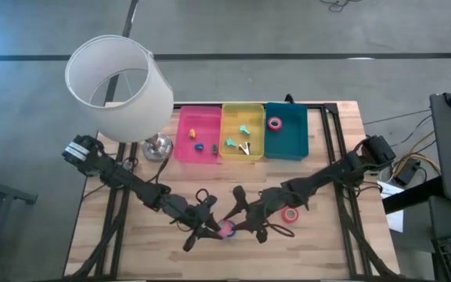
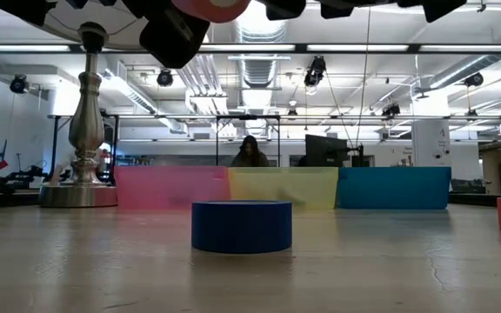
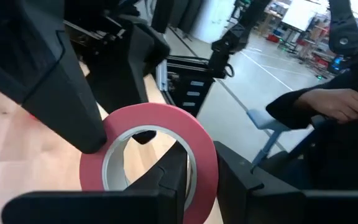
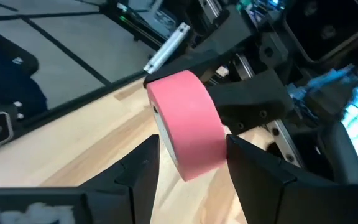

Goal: Pick and place Stapler, Stapler remover, tape
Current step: Put the pink tape into the blue bin

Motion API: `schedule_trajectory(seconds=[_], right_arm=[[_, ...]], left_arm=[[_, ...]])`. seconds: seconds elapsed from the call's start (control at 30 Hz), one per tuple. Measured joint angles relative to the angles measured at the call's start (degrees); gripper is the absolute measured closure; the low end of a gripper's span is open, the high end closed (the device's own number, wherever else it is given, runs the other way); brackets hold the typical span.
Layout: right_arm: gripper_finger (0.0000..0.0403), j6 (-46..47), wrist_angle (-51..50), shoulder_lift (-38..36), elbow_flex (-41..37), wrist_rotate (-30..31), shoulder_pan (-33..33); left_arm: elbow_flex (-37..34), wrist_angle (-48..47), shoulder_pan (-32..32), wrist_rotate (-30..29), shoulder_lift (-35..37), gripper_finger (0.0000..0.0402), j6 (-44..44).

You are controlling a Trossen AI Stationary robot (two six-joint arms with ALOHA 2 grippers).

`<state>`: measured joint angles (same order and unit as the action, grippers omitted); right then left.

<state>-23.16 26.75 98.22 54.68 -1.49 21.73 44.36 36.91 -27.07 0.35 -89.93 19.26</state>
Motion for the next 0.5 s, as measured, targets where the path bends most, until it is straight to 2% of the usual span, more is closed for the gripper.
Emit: schedule_trajectory(seconds=[0.1,0.5], right_arm=[[0.0231,0.0,0.1,0.3,0.5,-2.3,-0.1],[0.0285,-0.1,-1.0,-0.1,0.5,-2.9,-0.1]], left_arm=[[-0.1,0.0,0.0,0.3,0.0,0.0337,-0.1],[-0.1,0.2,0.0,0.1,0.0,0.0337,-1.6]])
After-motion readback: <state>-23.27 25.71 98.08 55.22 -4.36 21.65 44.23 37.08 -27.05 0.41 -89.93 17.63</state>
